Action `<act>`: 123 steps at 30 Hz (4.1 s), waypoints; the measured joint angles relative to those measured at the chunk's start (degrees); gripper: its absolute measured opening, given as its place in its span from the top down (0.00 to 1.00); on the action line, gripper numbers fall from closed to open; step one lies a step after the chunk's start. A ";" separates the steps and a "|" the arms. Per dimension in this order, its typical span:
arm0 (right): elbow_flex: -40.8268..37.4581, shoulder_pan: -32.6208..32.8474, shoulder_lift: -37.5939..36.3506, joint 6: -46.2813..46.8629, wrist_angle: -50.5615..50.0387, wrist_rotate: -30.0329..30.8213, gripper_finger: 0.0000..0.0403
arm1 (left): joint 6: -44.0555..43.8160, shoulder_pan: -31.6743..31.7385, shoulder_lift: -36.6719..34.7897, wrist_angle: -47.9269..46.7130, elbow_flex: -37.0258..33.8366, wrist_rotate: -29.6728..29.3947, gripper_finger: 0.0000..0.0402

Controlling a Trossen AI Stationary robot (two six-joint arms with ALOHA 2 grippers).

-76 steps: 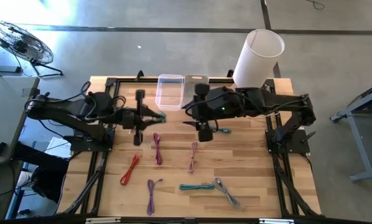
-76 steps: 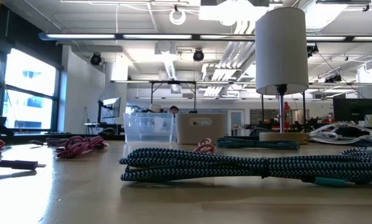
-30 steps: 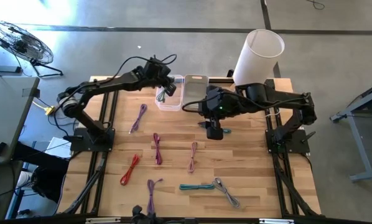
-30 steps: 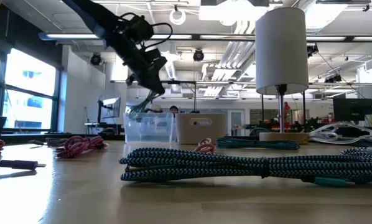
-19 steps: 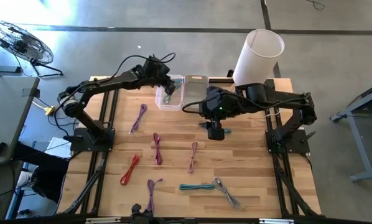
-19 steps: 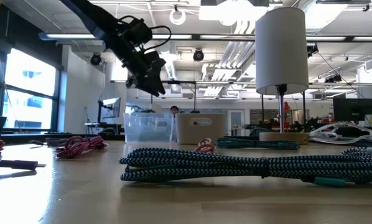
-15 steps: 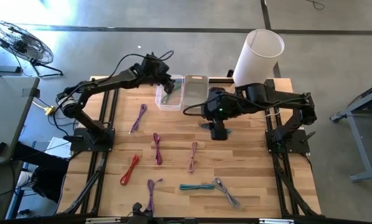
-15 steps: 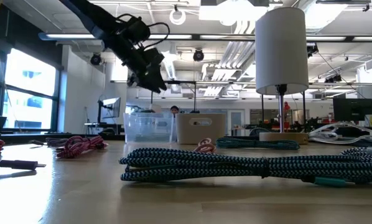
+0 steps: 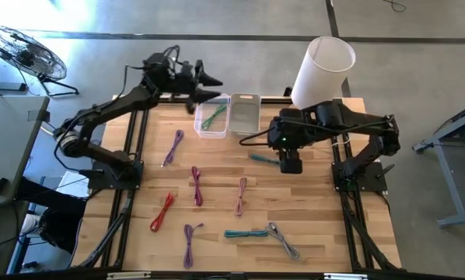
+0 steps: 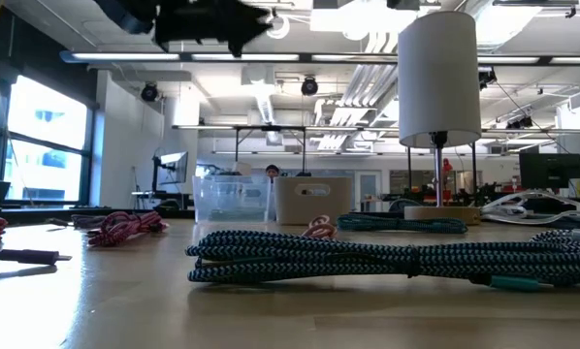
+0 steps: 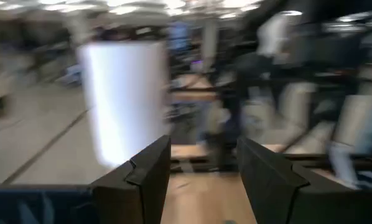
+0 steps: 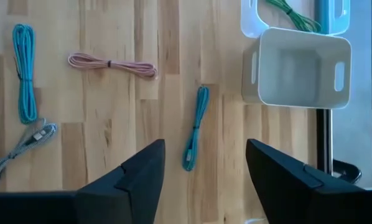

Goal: Pick & Place USB Port
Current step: Put the black and pink charger cable into the gray bin

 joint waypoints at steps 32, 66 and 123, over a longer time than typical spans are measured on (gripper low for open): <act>0.00 4.37 -0.31 8.07 0.19 0.85 0.52 | 39.52 -0.01 -53.56 -90.21 0.02 -17.15 1.00; 0.00 4.04 -0.31 15.46 4.72 -0.01 0.52 | 71.99 -0.04 -44.97 -89.07 -12.02 -16.77 1.00; -12.07 4.63 -0.33 9.84 15.74 -11.57 0.52 | 78.34 -46.16 -2.86 -68.65 -12.00 -46.42 0.65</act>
